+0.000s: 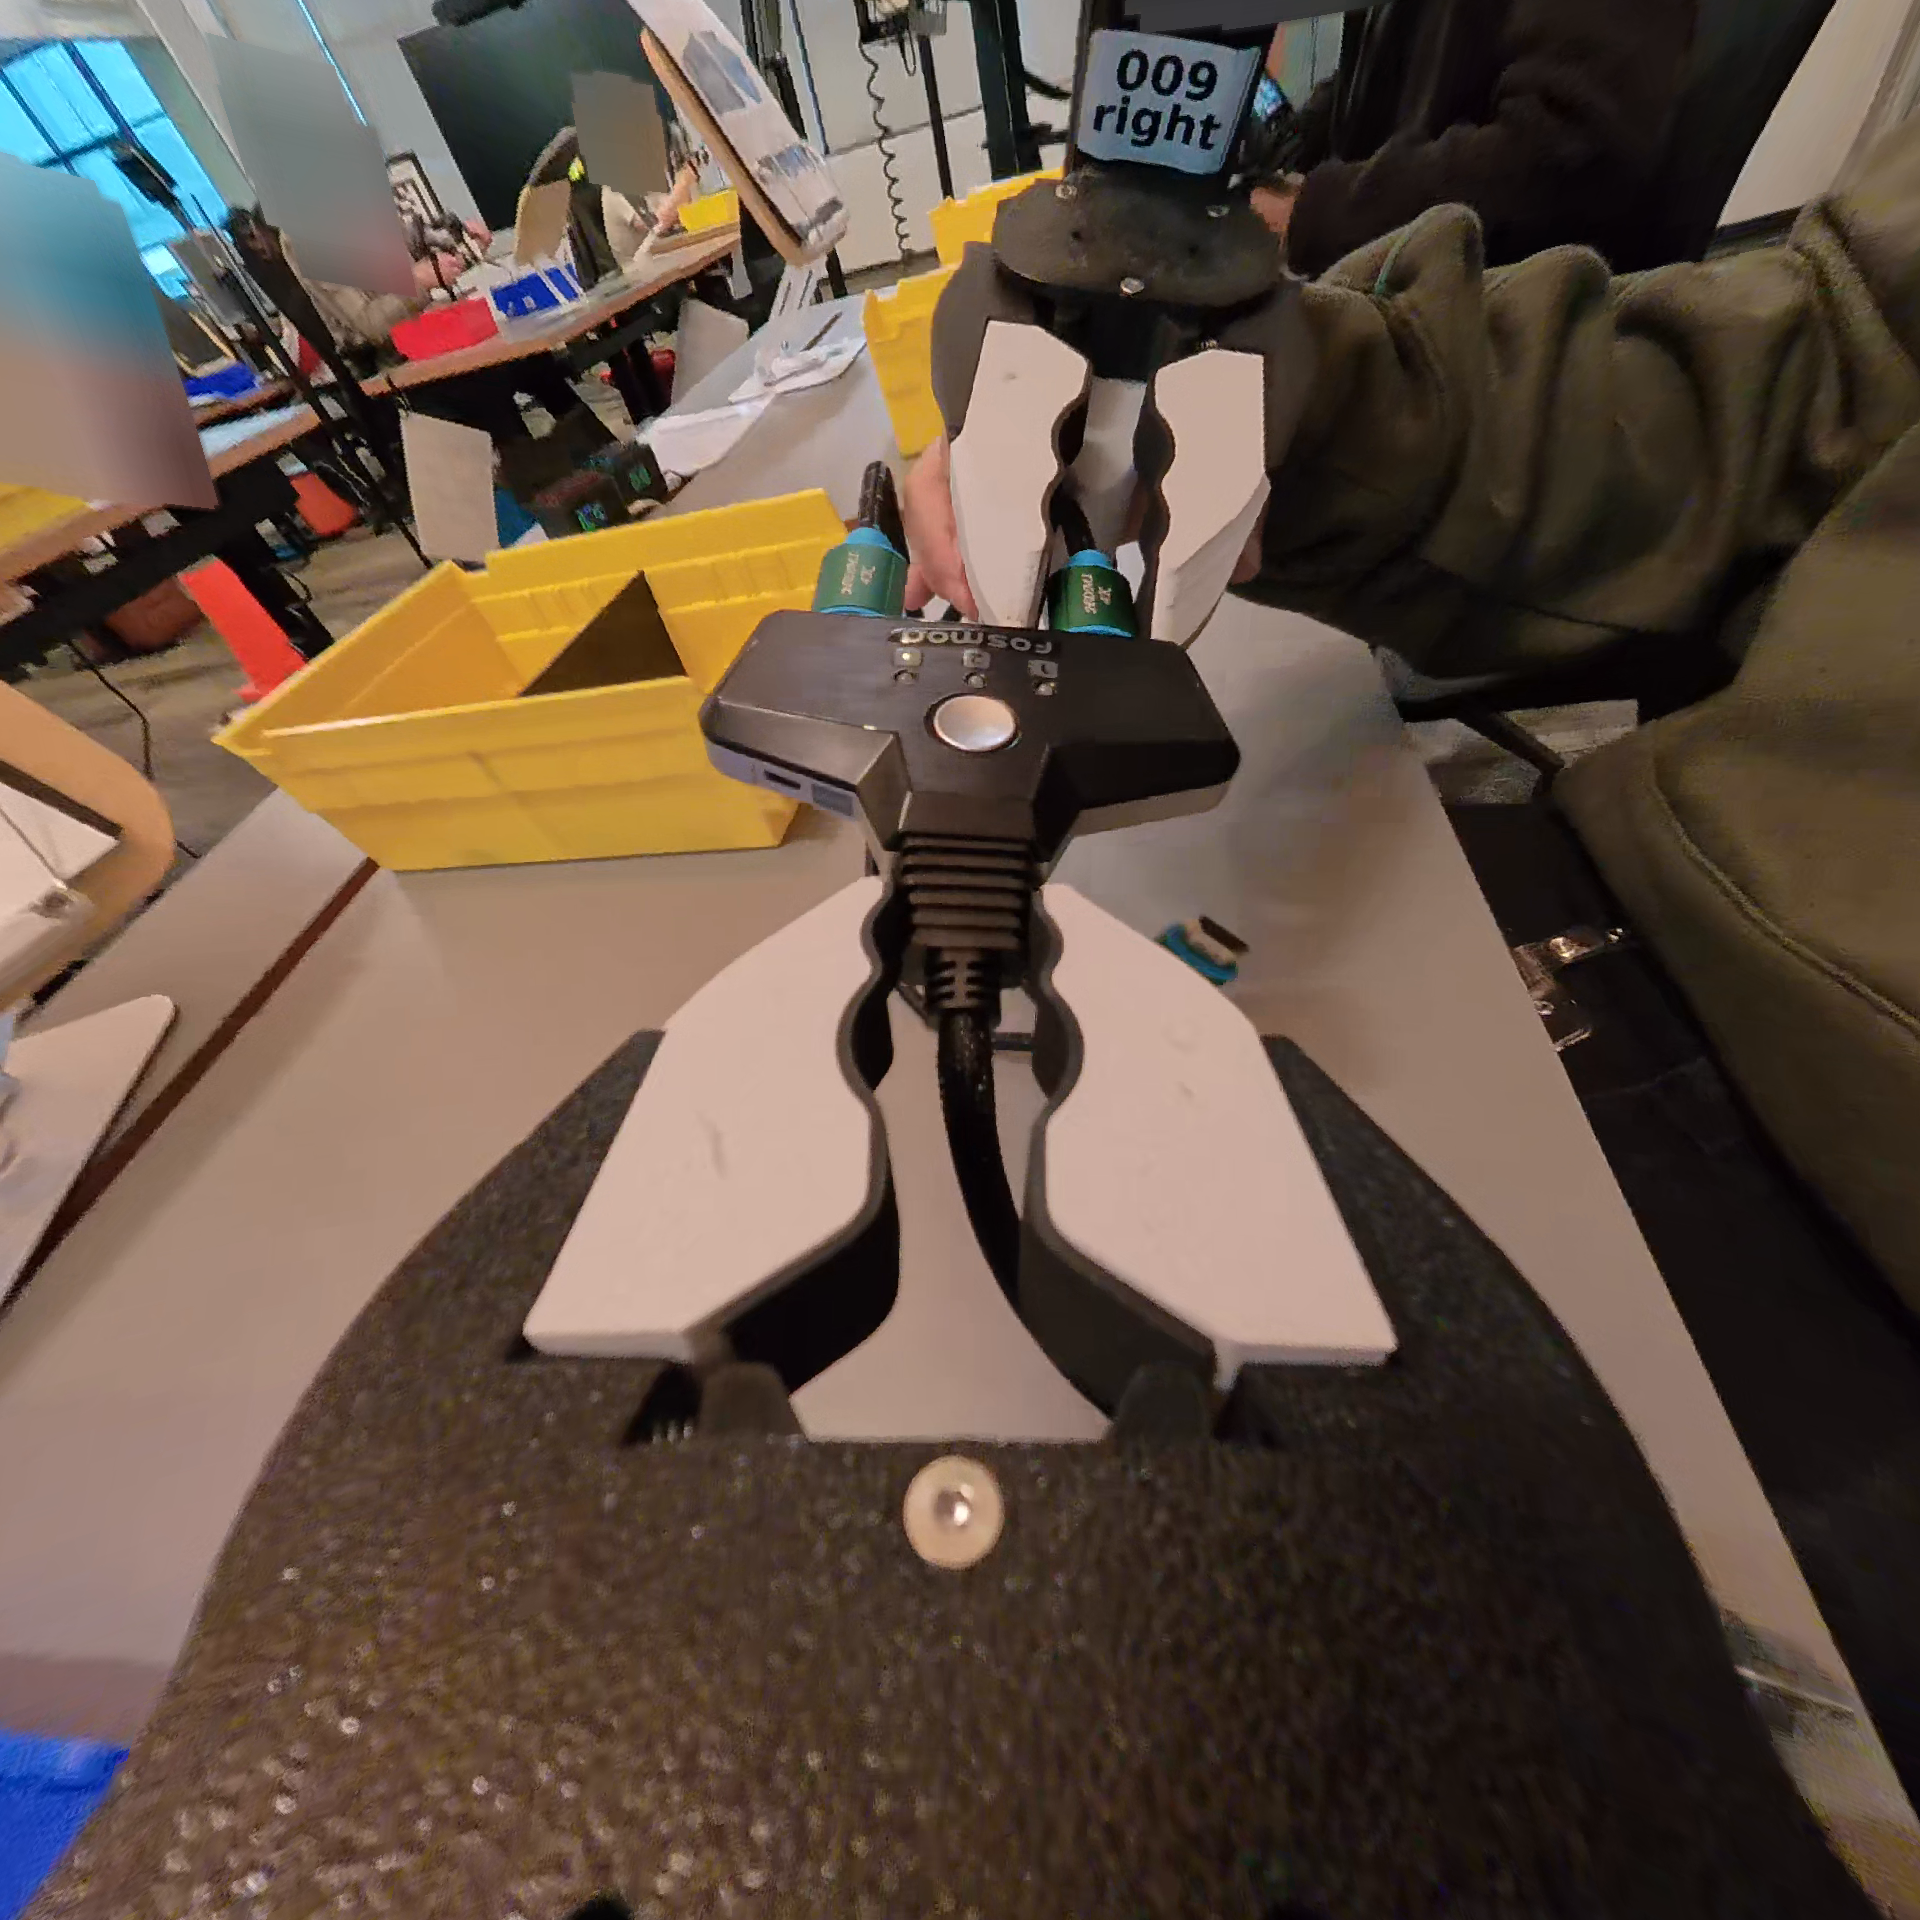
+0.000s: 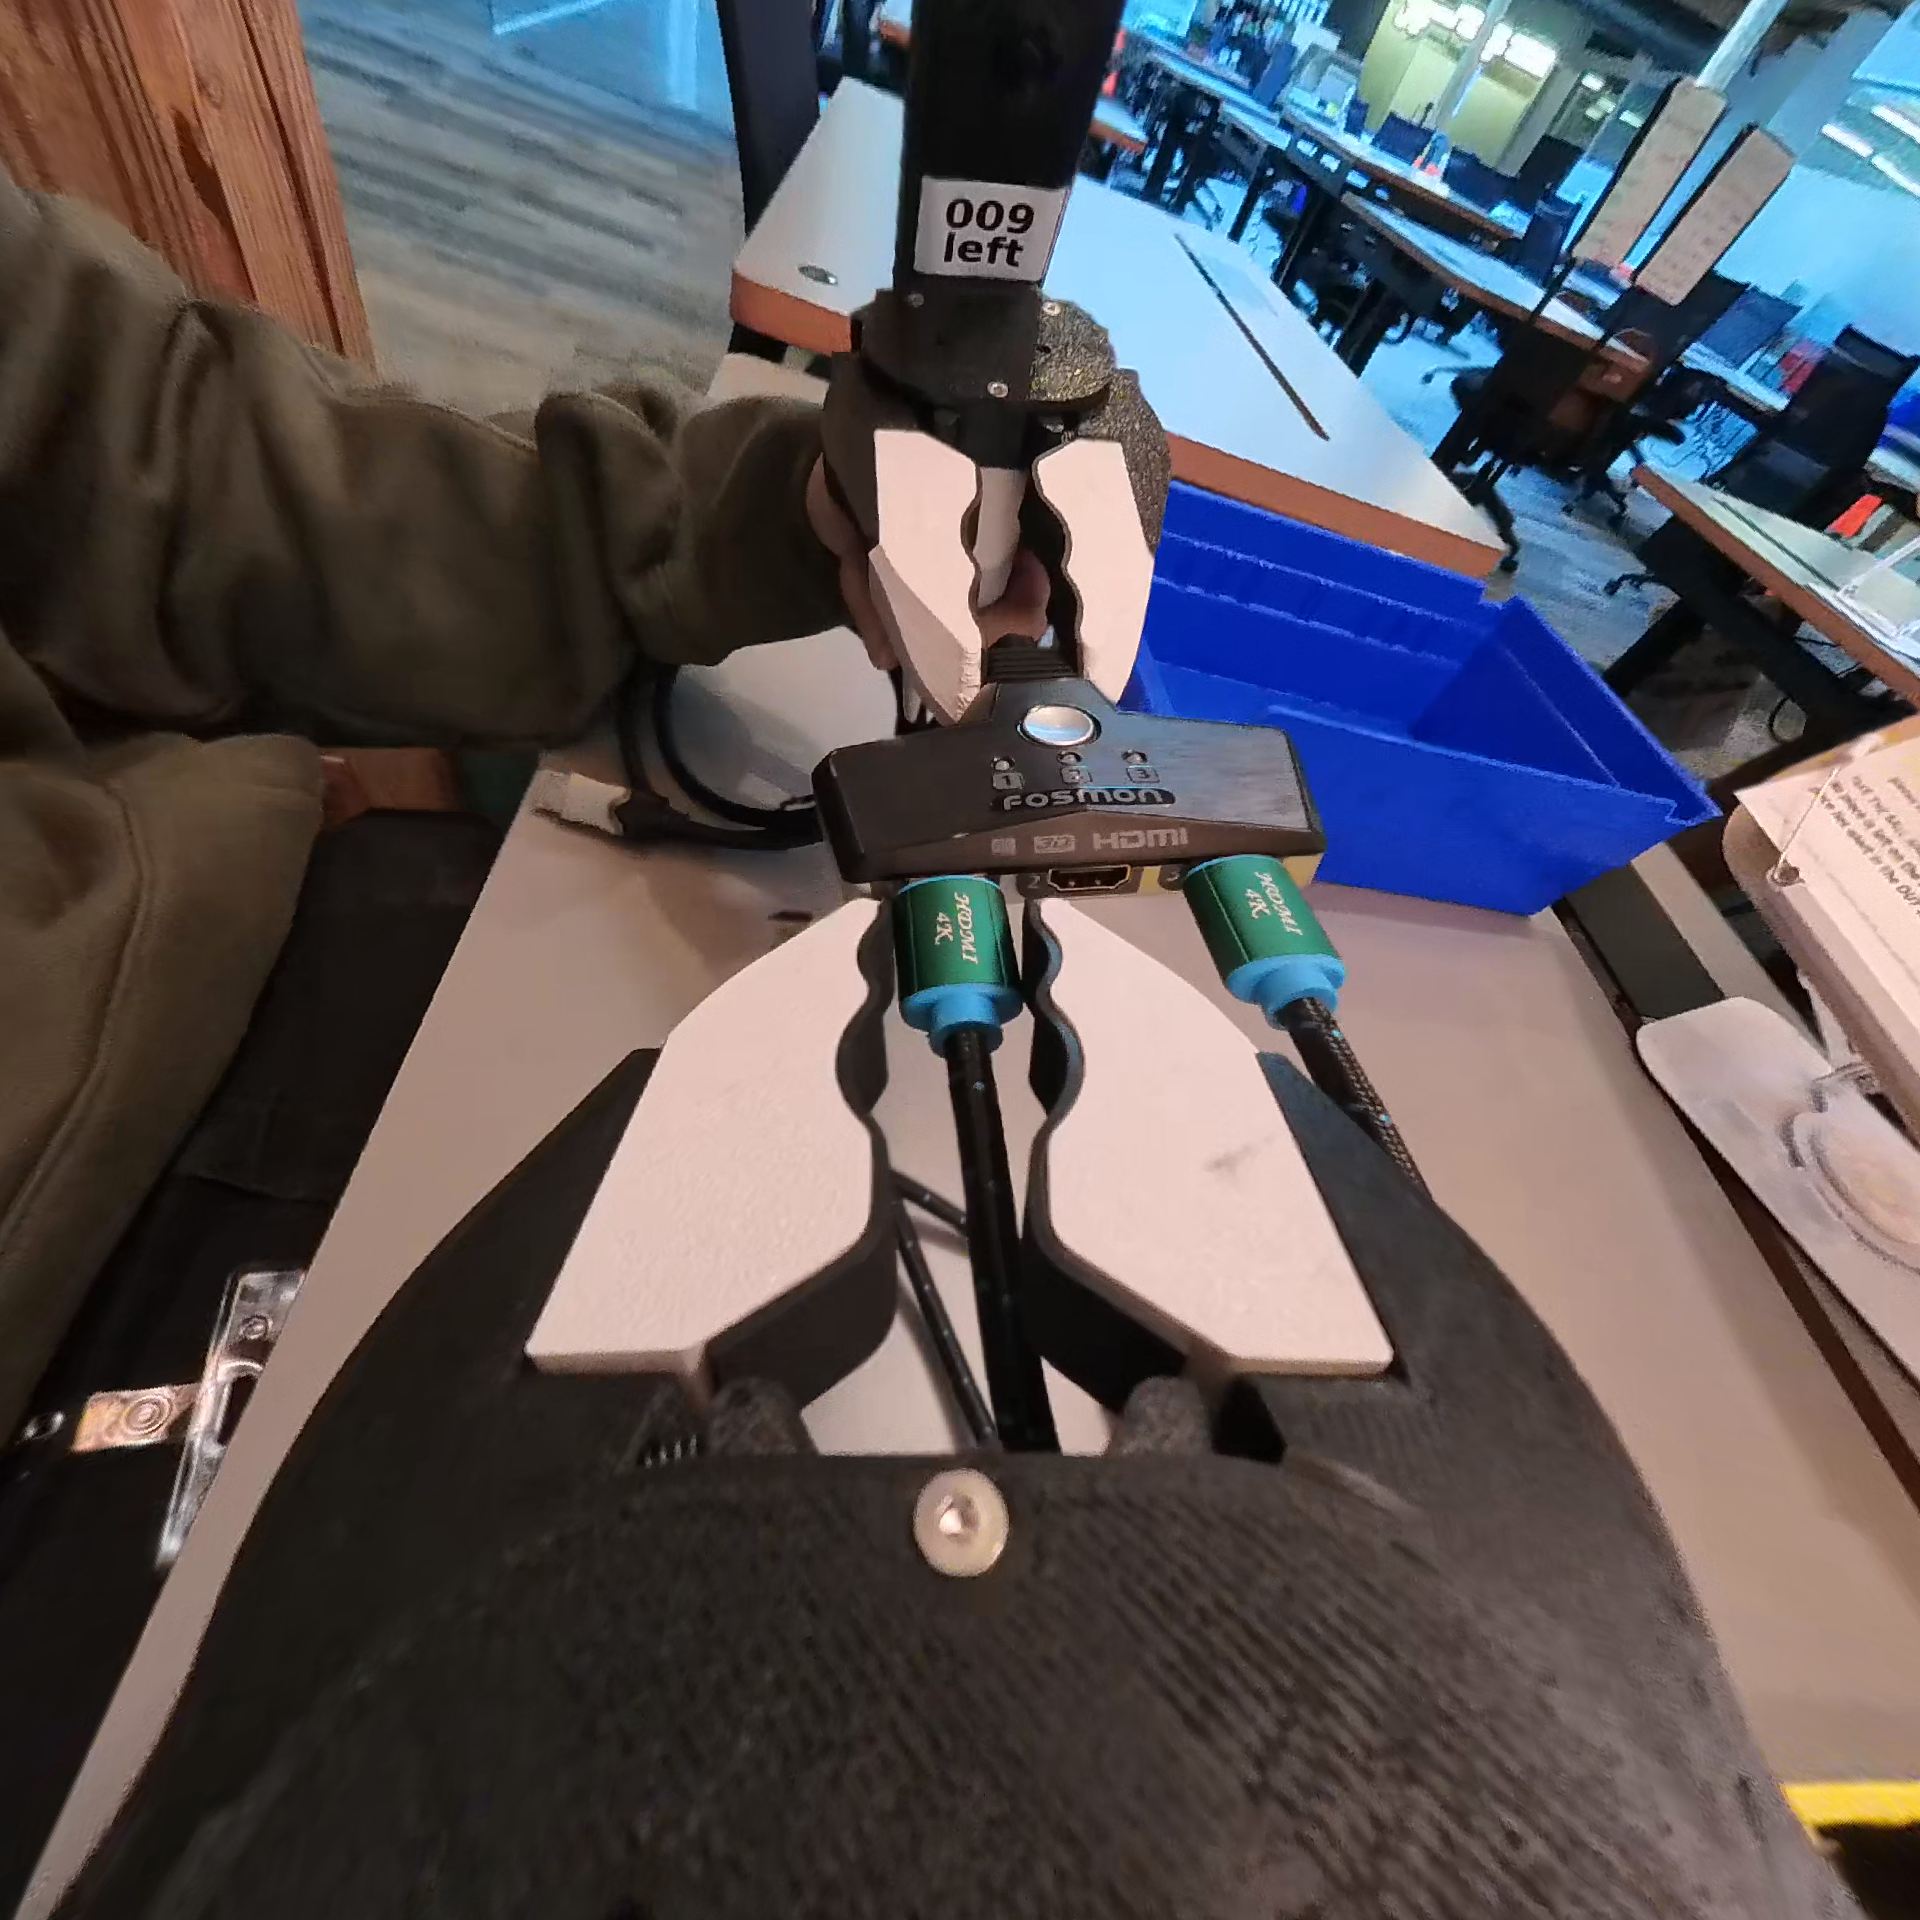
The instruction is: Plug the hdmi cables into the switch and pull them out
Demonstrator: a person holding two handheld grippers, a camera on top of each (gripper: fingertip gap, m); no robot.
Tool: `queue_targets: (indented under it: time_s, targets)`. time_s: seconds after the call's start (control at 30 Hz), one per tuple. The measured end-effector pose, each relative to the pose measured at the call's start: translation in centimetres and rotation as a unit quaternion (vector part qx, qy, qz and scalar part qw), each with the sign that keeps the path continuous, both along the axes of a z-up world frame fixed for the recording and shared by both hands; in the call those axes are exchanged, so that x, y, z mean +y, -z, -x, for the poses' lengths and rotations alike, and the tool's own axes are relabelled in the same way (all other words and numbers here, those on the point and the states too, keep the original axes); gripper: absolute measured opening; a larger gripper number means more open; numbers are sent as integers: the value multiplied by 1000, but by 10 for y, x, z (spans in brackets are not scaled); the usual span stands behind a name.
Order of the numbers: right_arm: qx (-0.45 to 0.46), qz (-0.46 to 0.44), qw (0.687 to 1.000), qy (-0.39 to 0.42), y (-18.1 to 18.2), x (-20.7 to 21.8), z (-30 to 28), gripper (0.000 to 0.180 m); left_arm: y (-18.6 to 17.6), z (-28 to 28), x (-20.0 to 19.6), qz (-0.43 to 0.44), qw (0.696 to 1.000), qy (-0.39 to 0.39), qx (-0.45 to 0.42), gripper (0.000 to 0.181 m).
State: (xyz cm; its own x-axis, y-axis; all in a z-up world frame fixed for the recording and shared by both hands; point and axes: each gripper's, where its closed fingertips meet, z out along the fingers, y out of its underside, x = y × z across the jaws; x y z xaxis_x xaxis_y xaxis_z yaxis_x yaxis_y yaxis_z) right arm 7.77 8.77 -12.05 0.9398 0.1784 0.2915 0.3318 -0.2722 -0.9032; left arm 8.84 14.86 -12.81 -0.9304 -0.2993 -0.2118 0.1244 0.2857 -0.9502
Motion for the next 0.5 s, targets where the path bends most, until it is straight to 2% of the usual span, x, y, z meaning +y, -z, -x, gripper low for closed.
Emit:
queue_targets:
  time_s: [0.03,0.3,0.5]
  targets:
    - [-4,10,1000,-3,-4,3,1,23,-4,0,3,7,1000,0,-5,22]
    - [18,74,997,-12,-47,22,5,22,-42,4,21,59,997,-2,-52,21]
    - [19,87,996,-14,-63,23,12,22,-52,9,23,82,995,3,-59,22]
